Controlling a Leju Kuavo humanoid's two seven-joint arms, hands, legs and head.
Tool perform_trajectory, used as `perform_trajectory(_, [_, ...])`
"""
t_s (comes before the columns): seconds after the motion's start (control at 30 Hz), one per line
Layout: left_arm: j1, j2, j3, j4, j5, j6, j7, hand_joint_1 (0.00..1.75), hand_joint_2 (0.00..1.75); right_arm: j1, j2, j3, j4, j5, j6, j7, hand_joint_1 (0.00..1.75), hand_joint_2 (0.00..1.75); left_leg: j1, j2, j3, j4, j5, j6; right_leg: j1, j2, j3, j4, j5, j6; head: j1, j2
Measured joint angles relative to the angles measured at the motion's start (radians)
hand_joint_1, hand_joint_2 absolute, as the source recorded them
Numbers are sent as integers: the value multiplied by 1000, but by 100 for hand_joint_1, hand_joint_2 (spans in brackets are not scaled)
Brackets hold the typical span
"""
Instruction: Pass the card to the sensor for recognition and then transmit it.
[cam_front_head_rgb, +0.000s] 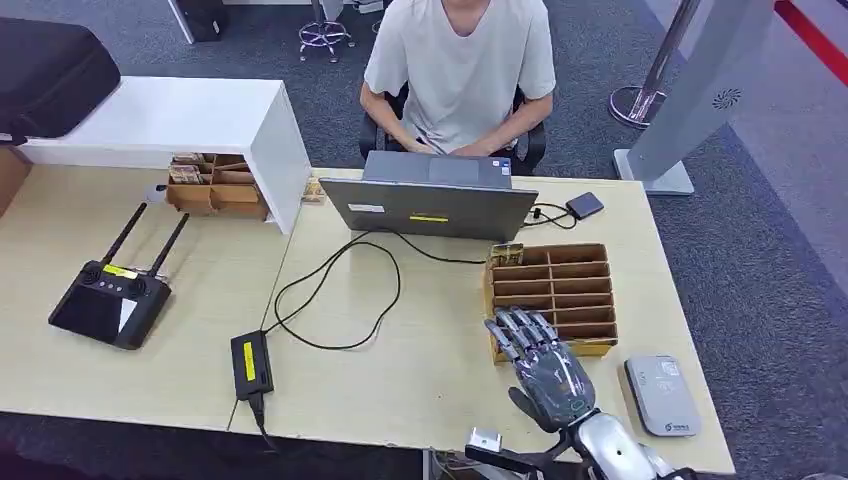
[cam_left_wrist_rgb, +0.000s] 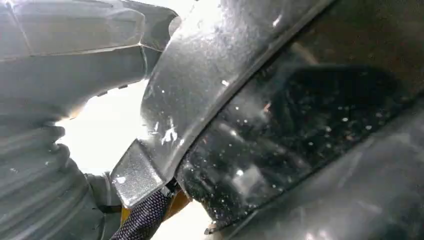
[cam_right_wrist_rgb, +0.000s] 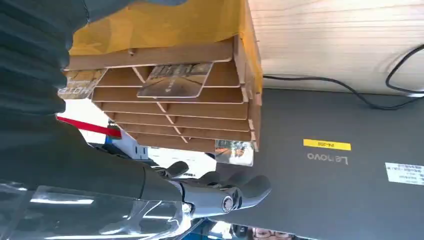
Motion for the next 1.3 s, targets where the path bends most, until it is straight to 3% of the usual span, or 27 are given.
perform_trajectory(0.33, [-4,0,-18,0,-4,-5,4,0,175,-24,35,20,46,-2,-4,-6,0,175,0,0,0,0,0,0,0,0,0,0,0,0,0,0])
perform_trajectory(1.3, [-9,0,-48,0,-6,-12,7,0,175,-41,64,43,100,-8,-12,-2,0,175,0,0,0,0,0,0,0,0,0,0,0,0,0,0])
